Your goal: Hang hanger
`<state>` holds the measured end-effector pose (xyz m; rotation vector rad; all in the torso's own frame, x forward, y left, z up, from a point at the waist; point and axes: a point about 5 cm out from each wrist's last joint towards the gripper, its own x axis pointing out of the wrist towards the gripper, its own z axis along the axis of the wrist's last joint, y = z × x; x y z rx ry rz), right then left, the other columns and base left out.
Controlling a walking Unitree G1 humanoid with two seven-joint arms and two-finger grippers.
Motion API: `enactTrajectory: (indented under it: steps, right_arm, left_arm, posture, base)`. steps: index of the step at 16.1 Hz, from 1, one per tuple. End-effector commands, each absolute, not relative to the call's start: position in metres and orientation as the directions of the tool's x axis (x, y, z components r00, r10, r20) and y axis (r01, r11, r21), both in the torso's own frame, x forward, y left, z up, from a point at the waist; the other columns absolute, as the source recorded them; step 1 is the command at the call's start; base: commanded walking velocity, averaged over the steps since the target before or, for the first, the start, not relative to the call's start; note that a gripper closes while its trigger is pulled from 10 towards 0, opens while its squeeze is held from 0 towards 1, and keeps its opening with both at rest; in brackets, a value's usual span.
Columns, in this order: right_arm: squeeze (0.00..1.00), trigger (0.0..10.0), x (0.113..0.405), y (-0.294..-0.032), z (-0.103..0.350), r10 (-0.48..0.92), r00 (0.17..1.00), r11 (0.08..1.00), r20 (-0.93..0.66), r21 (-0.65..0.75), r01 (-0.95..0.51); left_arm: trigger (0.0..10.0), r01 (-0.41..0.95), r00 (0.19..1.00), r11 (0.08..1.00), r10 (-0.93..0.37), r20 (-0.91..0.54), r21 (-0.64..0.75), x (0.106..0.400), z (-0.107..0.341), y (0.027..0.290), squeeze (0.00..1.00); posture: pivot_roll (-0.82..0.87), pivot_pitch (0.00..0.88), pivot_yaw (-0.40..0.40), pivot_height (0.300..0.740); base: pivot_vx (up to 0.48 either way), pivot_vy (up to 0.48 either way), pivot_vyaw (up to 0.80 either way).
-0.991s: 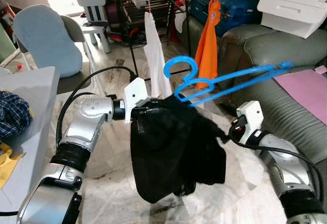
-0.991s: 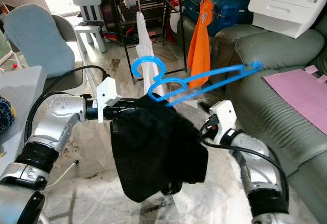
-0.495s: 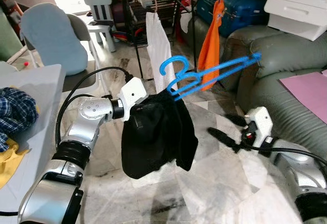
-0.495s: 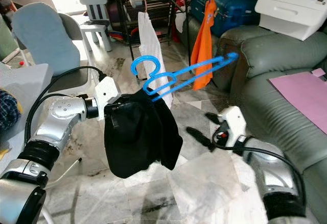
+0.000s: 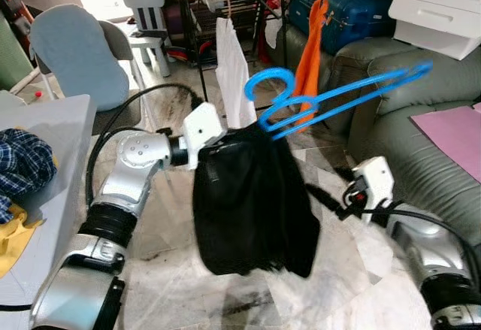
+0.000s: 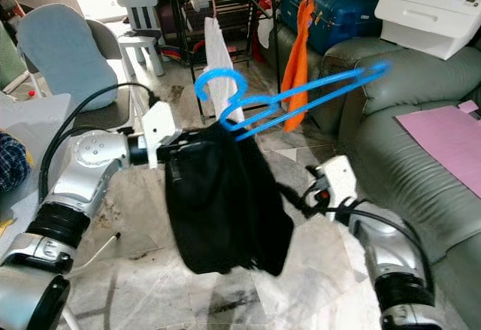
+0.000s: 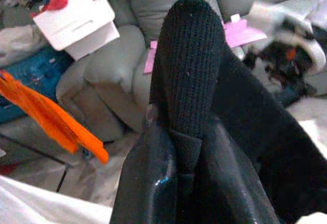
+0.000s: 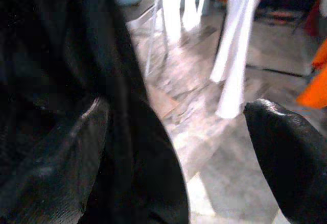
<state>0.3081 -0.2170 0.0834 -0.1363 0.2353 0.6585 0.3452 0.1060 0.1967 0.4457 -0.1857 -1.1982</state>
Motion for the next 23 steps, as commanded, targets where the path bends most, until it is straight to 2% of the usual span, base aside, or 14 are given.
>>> enactTrajectory:
  steps: [1, 8, 13, 14, 15, 19, 21, 23]
  right_arm:
    - [0.0, 10.0, 0.305, -0.216, 0.076, 0.608, 0.734, 0.758, -0.303, -0.055, -0.65]
    - [0.0, 10.0, 0.297, -0.227, 0.042, 0.474, 0.739, 0.83, -0.478, -0.038, -0.557]
    - [0.0, 10.0, 0.282, -0.24, 0.012, 0.307, 0.728, 0.907, -0.613, -0.045, -0.42]
    - [0.0, 8.0, 0.28, -0.243, 0.01, 0.285, 0.733, 0.915, -0.618, -0.052, -0.4]
    - [0.0, 0.0, 0.279, -0.249, 0.009, 0.25, 0.744, 0.928, -0.62, -0.067, -0.367]
    - [0.0, 0.0, 0.273, -0.284, 0.014, 0.062, 0.789, 0.965, -0.611, -0.166, -0.204]
    - [0.0, 0.0, 0.276, -0.319, 0.037, -0.123, 0.846, 0.969, -0.519, -0.246, -0.01]
    - [0.0, 0.0, 0.287, -0.348, 0.072, -0.257, 0.886, 0.958, -0.386, -0.223, 0.181]
  left_arm:
    - [0.0, 0.838, 0.341, 0.279, -0.939, -0.051, 0.469, 0.344, 0.215, 0.103, 0.0]
    - [0.0, 0.831, 0.313, 0.271, -0.95, -0.006, 0.487, 0.338, 0.232, 0.092, 0.0]
    - [0.0, 0.812, 0.33, 0.345, -0.937, 0.119, 0.471, 0.336, 0.263, 0.093, 0.0]
    - [0.0, 0.81, 0.334, 0.354, -0.934, 0.13, 0.468, 0.336, 0.265, 0.094, 0.0]
    - [0.0, 0.807, 0.341, 0.363, -0.93, 0.135, 0.466, 0.336, 0.268, 0.097, 0.0]
    - [0.0, 0.799, 0.373, 0.389, -0.919, 0.129, 0.459, 0.338, 0.266, 0.103, 0.0]
    - [0.0, 0.802, 0.399, 0.395, -0.912, 0.09, 0.448, 0.339, 0.252, 0.11, 0.0]
    - [0.0, 0.8, 0.467, 0.446, -0.883, 0.05, 0.402, 0.342, 0.229, 0.127, 0.0]
  posture:
    - [-0.16, 0.0, 0.06, 0.74]
    - [-0.15, 0.0, 0.056, 0.74]
    - [-0.14, 0.0, 0.046, 0.74]
    - [-0.14, 0.0, 0.045, 0.74]
    - [-0.14, 0.0, 0.045, 0.74]
    - [-0.15, 0.0, 0.041, 0.74]
    - [-0.16, 0.0, 0.044, 0.74]
    - [-0.18, 0.0, 0.051, 0.74]
  base:
    - [0.0, 0.0, 0.0]
    - [0.0, 0.0, 0.0]
    - [0.0, 0.0, 0.0]
    - [0.0, 0.0, 0.0]
    - [0.0, 0.0, 0.0]
    - [0.0, 0.0, 0.0]
    - [0.0, 0.0, 0.0]
    - [0.0, 0.0, 0.0]
